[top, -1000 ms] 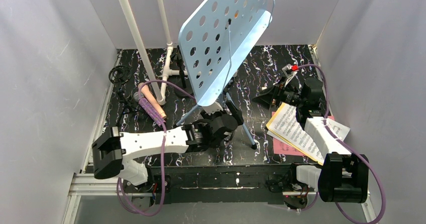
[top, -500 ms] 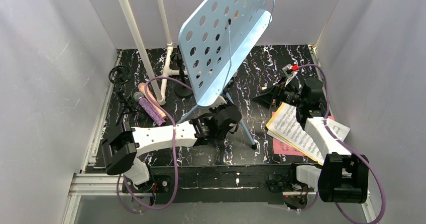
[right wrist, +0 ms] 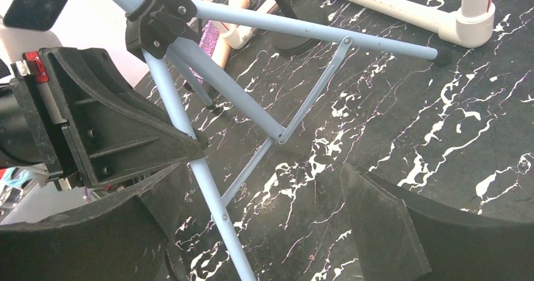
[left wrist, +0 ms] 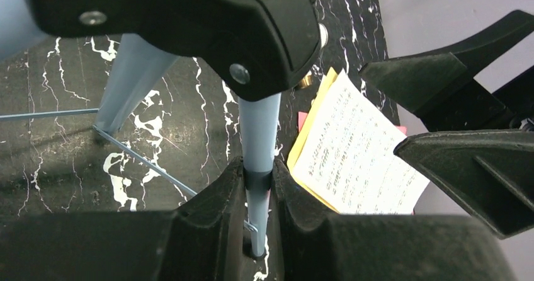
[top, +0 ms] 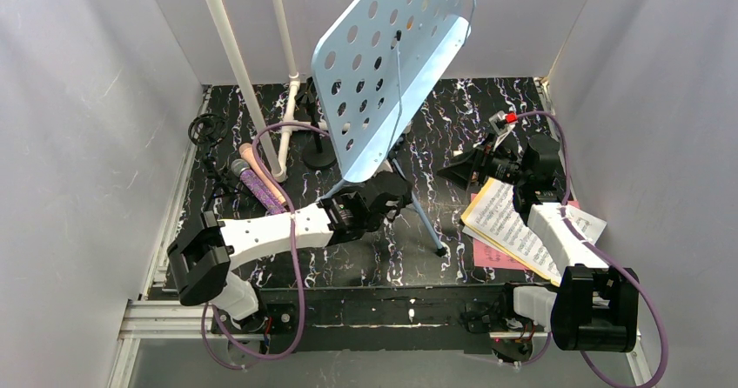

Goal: Pack up the instrument practice props
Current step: Adjust the music stand at the center of the board.

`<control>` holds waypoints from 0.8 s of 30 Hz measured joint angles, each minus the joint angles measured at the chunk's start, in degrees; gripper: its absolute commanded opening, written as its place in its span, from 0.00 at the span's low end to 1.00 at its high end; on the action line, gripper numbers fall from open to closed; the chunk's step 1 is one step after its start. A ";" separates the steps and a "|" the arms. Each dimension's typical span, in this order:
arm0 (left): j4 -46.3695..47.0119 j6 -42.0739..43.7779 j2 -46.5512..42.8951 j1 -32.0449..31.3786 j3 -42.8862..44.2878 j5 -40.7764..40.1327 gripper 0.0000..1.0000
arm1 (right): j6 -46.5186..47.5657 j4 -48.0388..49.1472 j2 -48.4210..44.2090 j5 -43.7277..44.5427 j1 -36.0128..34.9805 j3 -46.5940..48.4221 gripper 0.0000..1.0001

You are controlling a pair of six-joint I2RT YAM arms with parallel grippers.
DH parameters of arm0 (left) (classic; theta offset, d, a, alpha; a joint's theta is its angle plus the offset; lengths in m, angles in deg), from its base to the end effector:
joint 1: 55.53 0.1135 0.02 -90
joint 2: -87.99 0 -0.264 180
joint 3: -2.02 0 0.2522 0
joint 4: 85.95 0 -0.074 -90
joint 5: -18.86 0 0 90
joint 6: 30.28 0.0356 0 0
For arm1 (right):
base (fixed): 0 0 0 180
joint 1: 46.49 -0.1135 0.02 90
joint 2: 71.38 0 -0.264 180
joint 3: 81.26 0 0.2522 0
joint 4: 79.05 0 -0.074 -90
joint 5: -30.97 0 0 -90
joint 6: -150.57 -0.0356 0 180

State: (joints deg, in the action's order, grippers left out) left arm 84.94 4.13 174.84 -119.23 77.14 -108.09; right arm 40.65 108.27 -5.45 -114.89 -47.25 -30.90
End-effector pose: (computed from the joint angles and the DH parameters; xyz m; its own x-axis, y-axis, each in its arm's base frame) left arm 0.1735 -0.3027 0.2894 -0.4748 -0.5274 -0.7046 0.1342 0.7478 -0.6502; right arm 0.2479 0.0328 0.2734 -0.4165 0.1857 -0.8900 -0.7281 0.5180 0.4488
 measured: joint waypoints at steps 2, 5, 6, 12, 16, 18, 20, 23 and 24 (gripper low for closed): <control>0.33 1.75 -0.50 0.87 -0.37 2.60 0.00 | 0.00 0.00 0.00 -0.09 0.00 -0.04 1.00; 1.36 3.93 -1.33 2.01 -1.29 5.99 0.00 | 0.00 0.02 0.00 -0.26 0.00 -0.07 1.00; 1.75 4.66 -1.70 2.45 -1.75 7.06 0.00 | -0.02 0.02 0.00 -0.31 0.00 -0.09 1.00; 2.43 7.26 -5.11 4.44 -4.96 10.19 0.00 | -0.07 0.11 0.00 -0.72 0.00 -0.22 1.00; 2.14 7.67 -6.82 4.74 -6.47 10.21 0.00 | -0.46 0.42 0.00 -1.18 0.00 -0.94 1.00; 1.97 7.78 -7.54 4.74 -7.04 10.23 0.00 | -0.66 0.48 0.02 -1.31 0.00 -0.94 1.00; 1.62 7.85 -8.31 4.74 -7.52 10.27 0.00 | -0.74 0.52 0.02 -1.40 0.00 -0.94 1.00; 0.55 7.91 -9.86 4.76 -8.44 10.58 0.00 | -0.90 0.74 0.02 -2.01 0.00 -0.94 1.00; -0.13 7.98 -10.49 4.76 -8.68 10.71 0.00 | -0.92 0.92 0.02 -2.34 0.00 -0.94 1.00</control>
State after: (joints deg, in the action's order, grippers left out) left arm 84.80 12.11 164.35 -114.47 68.47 -97.38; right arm 39.73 109.19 -5.43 -117.23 -47.25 -31.84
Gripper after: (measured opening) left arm 0.150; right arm 0.997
